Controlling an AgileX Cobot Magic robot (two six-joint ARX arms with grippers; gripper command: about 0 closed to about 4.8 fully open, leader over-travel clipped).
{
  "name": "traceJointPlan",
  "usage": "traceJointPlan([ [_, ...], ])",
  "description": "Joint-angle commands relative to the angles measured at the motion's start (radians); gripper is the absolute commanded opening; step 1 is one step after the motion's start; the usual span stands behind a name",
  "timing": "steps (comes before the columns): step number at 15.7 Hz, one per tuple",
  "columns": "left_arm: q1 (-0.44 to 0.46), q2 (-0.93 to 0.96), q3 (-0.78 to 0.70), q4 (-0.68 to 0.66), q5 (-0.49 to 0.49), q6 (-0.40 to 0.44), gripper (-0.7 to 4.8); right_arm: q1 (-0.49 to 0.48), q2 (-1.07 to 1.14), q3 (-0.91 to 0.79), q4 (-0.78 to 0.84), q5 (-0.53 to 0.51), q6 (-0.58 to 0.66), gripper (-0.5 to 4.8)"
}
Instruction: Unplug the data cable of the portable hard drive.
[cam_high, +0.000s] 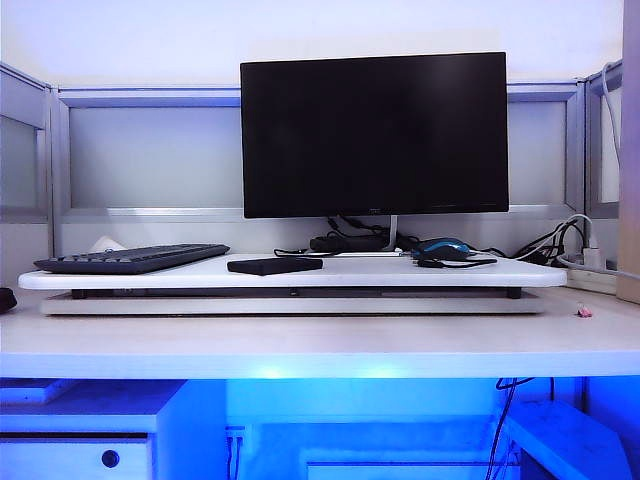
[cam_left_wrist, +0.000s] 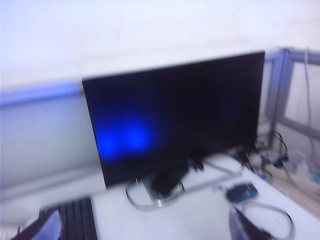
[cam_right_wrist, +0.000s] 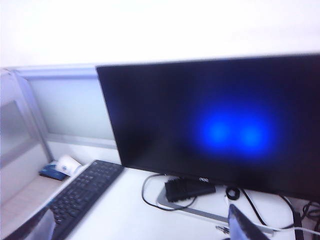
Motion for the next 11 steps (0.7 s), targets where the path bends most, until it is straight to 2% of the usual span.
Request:
traceJointPlan([
  [1,0.002,-0.045,0.002,-0.085,0.007,-0.033,4.79,0.016,-0.064,0.005,-0.035,-0.003,-0.005,4.79],
  [6,0.002,-0.110,0.001,-0.208,0.016,-0.101,4.79,0.047,-0.165,0.004,-0.202,-0.002,-0.014,4.79],
  [11,0.001,-0.213,0.001,-0.234,0.046,-0.134,4.79,0.053,-0.259,0.004,-0.241,0.002,-0.006,4.79],
])
